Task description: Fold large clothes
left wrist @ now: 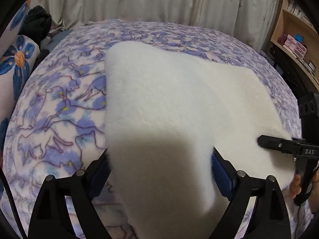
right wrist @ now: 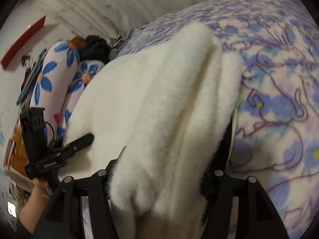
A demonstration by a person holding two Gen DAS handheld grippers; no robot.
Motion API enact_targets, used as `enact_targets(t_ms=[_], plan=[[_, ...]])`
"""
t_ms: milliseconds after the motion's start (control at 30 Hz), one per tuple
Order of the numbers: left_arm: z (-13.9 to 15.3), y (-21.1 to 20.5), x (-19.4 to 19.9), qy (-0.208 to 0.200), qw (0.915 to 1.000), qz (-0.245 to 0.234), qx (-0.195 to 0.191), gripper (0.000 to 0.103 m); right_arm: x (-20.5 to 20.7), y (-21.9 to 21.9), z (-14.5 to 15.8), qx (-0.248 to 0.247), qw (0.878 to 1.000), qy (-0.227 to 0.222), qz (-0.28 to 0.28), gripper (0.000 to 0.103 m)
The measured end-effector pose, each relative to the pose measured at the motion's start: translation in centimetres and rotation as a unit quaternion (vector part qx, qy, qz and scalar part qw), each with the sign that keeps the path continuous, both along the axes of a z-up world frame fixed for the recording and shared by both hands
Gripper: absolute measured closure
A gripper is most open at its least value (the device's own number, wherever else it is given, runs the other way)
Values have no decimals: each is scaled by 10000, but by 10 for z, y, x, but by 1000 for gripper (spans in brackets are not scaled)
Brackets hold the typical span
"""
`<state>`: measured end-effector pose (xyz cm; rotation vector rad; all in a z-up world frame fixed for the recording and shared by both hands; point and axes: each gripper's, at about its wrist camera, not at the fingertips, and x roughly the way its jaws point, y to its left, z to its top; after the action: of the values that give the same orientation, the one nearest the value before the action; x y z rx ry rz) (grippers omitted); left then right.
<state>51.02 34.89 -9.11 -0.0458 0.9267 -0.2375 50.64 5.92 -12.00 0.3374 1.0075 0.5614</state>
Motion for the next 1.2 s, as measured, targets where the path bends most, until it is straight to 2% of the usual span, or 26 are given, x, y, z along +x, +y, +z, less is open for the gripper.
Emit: enact_targets(t_ms=[133, 200, 267, 300, 333, 367, 433, 467, 500, 533, 567, 633, 700, 733, 767, 833, 933, 1100, 1200], plan=[[14, 0, -19, -122, 9994, 159, 293, 13, -11, -5, 19, -382, 9993, 13, 49, 44], [28, 3, -27, -346, 9977, 255, 520, 14, -19, -10, 29, -595, 9982, -81, -1, 44], [47, 3, -39, -645, 9953, 376, 624, 15, -29, -12, 46, -777, 9961, -405, -111, 44], [57, 3, -45, -773, 9940, 450, 630, 20, -35, -11, 57, -902, 9936, -651, -180, 44], [64, 3, -49, -842, 9933, 494, 616, 32, -40, -10, 68, -981, 9907, -913, -242, 44], [69, 4, -51, -874, 9930, 528, 589, 39, -45, -8, 78, -1017, 9878, -1150, -279, 44], [74, 0, -51, -768, 9937, 573, 585, 71, -48, 5, 90, -1111, 9841, -1369, -221, 44], [72, -3, -49, -692, 9941, 581, 607, 77, -49, 11, 91, -1130, 9834, -1411, -172, 44], [68, -7, -47, -610, 9944, 583, 633, 87, -47, 18, 91, -1175, 9825, -1441, -140, 48], [65, -9, -46, -589, 9946, 567, 643, 90, -46, 26, 88, -1253, 9816, -1442, -75, 60], [61, -13, -46, -576, 9943, 567, 693, 90, -45, 32, 85, -1307, 9814, -1403, -3, 70], [47, -21, -44, -451, 9929, 597, 929, 90, -43, 38, 71, -1560, 9796, -1270, 11, 76], [39, -25, -45, -496, 9894, 601, 1222, 90, -39, 39, 55, -1991, 9717, -1265, -161, 79], [35, -26, -45, -482, 9883, 587, 1319, 90, -39, 37, 49, -2128, 9689, -1242, -211, 85], [33, -25, -44, -451, 9882, 577, 1345, 90, -36, 32, 43, -2169, 9690, -1162, -230, 86], [26, -22, -43, -330, 9895, 601, 1275, 90, -35, 22, 35, -2012, 9740, -1012, -234, 86], [21, -22, -41, -281, 9886, 686, 1310, 91, -36, 21, 32, -1985, 9746, -1002, -253, 86], [19, -21, -41, -263, 9880, 828, 1274, 90, -37, 26, 35, -2040, 9741, -930, -306, 85], [22, -20, -44, -299, 9880, 900, 1216, 90, -39, 21, 42, -1940, 9776, -727, -365, 82]])
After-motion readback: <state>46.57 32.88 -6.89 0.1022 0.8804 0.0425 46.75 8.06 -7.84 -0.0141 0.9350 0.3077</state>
